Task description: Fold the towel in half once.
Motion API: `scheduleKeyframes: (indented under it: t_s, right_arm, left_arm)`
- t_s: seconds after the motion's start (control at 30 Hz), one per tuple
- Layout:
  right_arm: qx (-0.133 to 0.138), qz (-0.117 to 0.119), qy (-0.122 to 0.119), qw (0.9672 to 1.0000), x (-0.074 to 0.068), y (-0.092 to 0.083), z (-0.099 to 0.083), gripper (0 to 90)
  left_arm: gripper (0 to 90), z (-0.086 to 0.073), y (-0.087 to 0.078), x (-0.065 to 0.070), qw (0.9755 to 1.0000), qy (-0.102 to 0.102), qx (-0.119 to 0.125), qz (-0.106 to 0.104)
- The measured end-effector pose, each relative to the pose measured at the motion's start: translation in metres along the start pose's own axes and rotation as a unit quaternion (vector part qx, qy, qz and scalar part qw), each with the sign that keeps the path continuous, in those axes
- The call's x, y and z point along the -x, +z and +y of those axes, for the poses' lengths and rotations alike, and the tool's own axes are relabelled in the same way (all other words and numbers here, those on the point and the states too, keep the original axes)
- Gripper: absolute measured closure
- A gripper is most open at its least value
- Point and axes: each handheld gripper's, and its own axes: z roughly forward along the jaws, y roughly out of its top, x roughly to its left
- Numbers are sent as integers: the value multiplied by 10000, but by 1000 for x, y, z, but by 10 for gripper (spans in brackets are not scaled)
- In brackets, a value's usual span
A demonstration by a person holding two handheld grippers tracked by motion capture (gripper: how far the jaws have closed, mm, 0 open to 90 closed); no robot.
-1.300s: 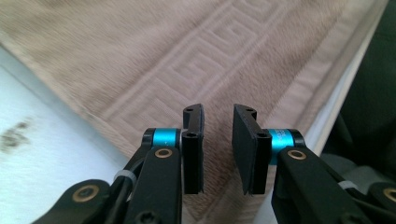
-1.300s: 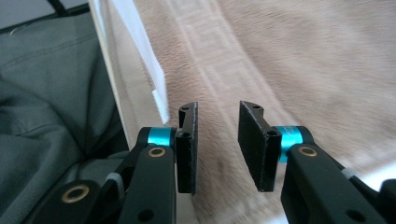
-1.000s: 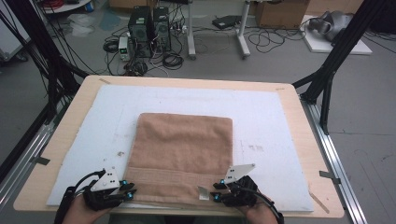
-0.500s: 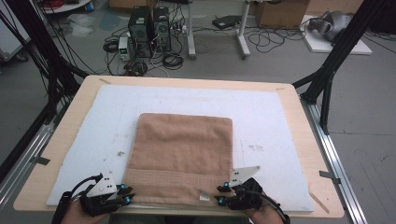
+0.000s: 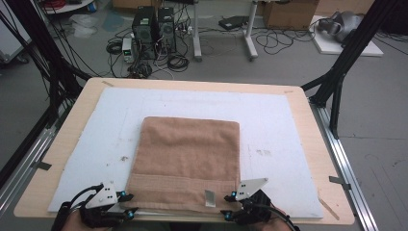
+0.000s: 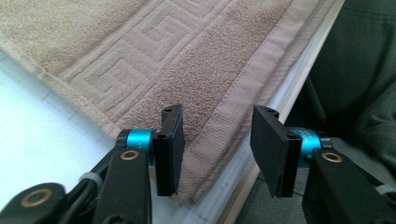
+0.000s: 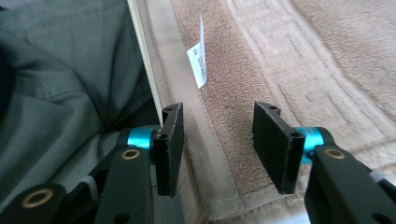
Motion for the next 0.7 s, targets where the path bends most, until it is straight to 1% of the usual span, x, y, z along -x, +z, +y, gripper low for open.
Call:
scheduleKeyframes:
  t_s: [0.07,0.1,0.2,0.23,0.3,0.33,0.37,0.47,0.5,0.57,0.6,0.67,0.7]
  right_arm:
    - [-16,-27,-25,10000,-1,0,0,537]
    - [-11,-57,-51,10000,-1,0,0,548]
    - [-26,-246,-282,9993,-3,1,-1,600]
    - [-51,-245,-231,9994,-3,1,0,617]
    - [-16,-212,-207,9996,-1,1,0,656]
    - [3,-207,-209,9996,0,1,-1,683]
    - [8,-169,-185,9997,1,1,-1,730]
    - [2,-72,-188,9998,6,1,1,791]
    - [-15,-31,-203,9998,7,0,2,811]
    - [-8,113,-119,9999,11,-1,3,817]
    - [12,149,-73,9999,12,-2,3,818]
    - [72,156,-103,9998,13,-6,5,820]
    - [112,145,-102,9998,13,-8,7,819]
  left_arm:
    - [587,0,1,0,9999,103,5,66]
    - [609,0,1,1,9999,116,13,88]
    - [634,-1,2,2,9997,179,61,143]
    - [641,-2,2,2,9996,200,80,160]
    - [670,-3,2,4,9995,184,145,233]
    - [700,-3,3,5,9993,199,162,264]
    - [733,-2,3,5,9992,217,164,302]
    - [819,2,4,6,9990,295,116,322]
    - [838,4,3,6,9989,337,54,315]
    - [856,7,2,5,9992,288,68,253]
    - [858,7,-1,4,9994,223,145,214]
    - [858,8,-6,2,9995,104,266,166]
    - [858,9,-9,2,9994,83,295,149]
